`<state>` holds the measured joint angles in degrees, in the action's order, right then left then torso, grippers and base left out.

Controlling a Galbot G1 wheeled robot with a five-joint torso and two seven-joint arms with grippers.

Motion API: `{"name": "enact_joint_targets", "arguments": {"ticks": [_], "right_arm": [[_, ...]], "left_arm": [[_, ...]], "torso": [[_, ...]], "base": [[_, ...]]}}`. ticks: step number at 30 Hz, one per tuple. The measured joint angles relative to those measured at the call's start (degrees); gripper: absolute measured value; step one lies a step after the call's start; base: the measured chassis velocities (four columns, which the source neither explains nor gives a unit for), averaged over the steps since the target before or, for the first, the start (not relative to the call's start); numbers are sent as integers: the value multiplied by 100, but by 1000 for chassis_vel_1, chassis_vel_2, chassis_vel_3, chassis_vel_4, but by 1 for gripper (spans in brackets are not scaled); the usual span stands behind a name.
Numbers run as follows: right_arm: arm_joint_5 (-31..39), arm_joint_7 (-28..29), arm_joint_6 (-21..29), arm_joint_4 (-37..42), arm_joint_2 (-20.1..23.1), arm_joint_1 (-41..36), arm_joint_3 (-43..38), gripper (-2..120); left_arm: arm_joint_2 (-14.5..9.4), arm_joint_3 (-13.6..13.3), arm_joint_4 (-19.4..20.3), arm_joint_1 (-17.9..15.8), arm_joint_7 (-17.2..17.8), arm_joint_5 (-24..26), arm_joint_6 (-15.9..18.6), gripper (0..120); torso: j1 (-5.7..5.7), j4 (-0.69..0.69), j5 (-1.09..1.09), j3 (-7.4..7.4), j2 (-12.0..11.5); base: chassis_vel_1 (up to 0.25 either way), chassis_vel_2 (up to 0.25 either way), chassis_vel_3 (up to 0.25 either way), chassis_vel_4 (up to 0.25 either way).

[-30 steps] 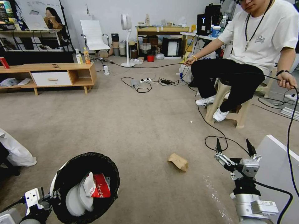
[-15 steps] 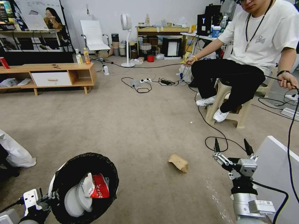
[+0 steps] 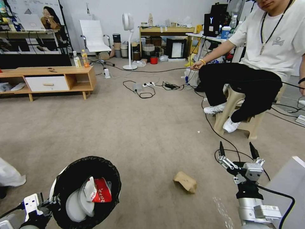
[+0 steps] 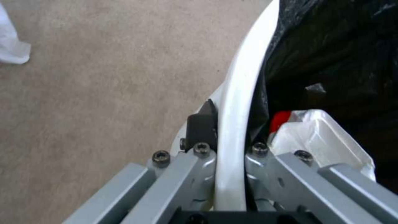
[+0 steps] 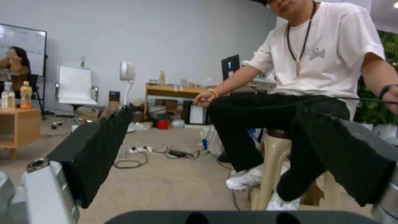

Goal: Pick up the trash bin and place the garbage on the floor into it.

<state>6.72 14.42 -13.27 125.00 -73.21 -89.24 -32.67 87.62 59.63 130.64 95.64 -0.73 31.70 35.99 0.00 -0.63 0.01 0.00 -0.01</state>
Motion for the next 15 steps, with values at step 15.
{"name": "enact_joint_targets", "arguments": {"ticks": [15], "right_arm": [[11, -41, -41, 11, 34, -36, -14, 100]], "left_arm": [[-1, 5, 19, 27, -10, 0, -13, 1]], "torso": [[0, 0, -1, -1, 0]], "base": [[-32, 40, 39, -34]]}}
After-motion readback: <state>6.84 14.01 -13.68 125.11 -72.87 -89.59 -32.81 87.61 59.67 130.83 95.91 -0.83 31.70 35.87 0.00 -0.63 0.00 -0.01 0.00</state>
